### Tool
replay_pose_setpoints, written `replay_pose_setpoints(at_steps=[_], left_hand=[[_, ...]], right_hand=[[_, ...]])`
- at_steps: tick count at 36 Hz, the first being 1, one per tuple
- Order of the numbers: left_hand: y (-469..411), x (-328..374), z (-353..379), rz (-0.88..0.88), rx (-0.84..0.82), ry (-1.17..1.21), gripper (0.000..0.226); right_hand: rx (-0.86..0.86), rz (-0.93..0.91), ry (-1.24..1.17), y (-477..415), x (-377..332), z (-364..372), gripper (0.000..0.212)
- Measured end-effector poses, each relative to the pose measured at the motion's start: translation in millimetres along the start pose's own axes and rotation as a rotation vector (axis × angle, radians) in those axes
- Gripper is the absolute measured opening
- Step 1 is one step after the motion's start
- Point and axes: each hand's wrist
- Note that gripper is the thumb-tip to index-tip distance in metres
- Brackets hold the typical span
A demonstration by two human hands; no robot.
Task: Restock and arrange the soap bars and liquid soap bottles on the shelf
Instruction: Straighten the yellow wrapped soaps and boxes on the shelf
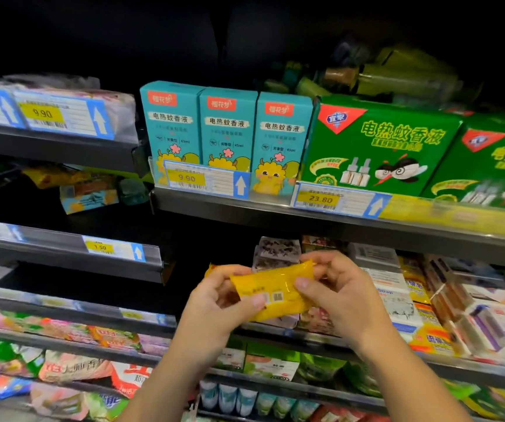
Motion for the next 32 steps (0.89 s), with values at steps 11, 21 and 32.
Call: replay_pose_setpoints(at_steps=[11, 21, 32], left_hand=[[-10, -6, 7, -0.351, -0.125, 0.027, 0.017], [-32, 1, -3, 0.406, -0.279, -0.340, 0.036], [-43, -27, -21, 0.536, -0.176, -0.332, 0.026]], right_hand=[[-0.050, 0.424, 0.076, -8, 30, -13, 0.017], [-0.256, 0.371, 0.108, -34, -4, -27, 0.033], [-0.398, 0.015, 0.620, -57, -2, -1, 0.046]])
Point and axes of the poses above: each hand's wrist, its own y-axis away from the middle knuckle, its own z-axis out of the palm, x = y × z, and after that the axes turned 10 degrees about z, right-handed
